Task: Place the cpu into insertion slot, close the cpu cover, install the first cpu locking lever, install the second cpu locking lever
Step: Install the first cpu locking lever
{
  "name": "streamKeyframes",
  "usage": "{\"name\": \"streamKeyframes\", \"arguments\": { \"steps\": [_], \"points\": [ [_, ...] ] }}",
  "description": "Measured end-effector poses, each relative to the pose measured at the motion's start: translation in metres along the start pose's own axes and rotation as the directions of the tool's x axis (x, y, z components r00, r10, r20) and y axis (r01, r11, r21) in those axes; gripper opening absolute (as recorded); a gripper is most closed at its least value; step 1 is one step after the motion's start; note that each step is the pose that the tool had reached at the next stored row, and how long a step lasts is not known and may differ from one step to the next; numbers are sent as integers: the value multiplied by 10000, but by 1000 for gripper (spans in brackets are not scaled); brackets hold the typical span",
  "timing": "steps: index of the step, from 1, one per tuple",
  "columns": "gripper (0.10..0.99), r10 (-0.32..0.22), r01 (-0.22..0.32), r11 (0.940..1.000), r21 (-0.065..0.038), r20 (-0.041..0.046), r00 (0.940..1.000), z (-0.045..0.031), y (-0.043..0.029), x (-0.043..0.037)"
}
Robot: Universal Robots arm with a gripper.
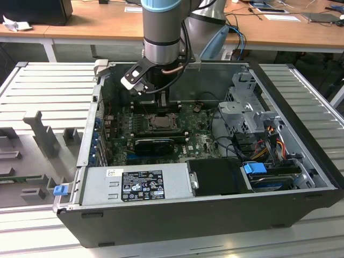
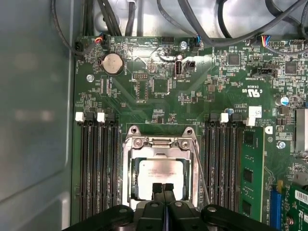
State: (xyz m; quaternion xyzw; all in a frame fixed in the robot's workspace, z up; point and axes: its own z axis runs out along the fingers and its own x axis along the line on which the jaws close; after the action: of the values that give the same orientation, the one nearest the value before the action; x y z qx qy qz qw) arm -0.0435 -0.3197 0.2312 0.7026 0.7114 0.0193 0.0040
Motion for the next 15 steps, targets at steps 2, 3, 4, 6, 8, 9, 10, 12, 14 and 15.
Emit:
{"name": "streamKeyframes", "arguments": {
  "steps": [2, 3, 4, 6, 8, 9, 10, 12, 14, 15],
  "points": [
    [106, -2, 2, 10000, 0, 0, 10000, 0, -3, 0],
    [106, -1, 1, 10000, 0, 0, 10000, 0, -3, 0],
    [106, 0, 0, 10000, 0, 0, 10000, -4, -4, -1],
    [106, 0, 0, 10000, 0, 0, 10000, -18, -3, 0],
    [106, 0, 0, 10000, 0, -1, 10000, -30, -3, 0],
    [106, 0, 0, 10000, 0, 0, 10000, -35, -2, 1],
    [106, 0, 0, 10000, 0, 0, 10000, -41, -2, 1],
    [106, 0, 0, 10000, 0, 0, 10000, -54, -2, 1],
    [106, 0, 0, 10000, 0, 0, 10000, -66, -1, 1],
    [106, 0, 0, 10000, 0, 0, 10000, -77, -1, 1]
  ]
}}
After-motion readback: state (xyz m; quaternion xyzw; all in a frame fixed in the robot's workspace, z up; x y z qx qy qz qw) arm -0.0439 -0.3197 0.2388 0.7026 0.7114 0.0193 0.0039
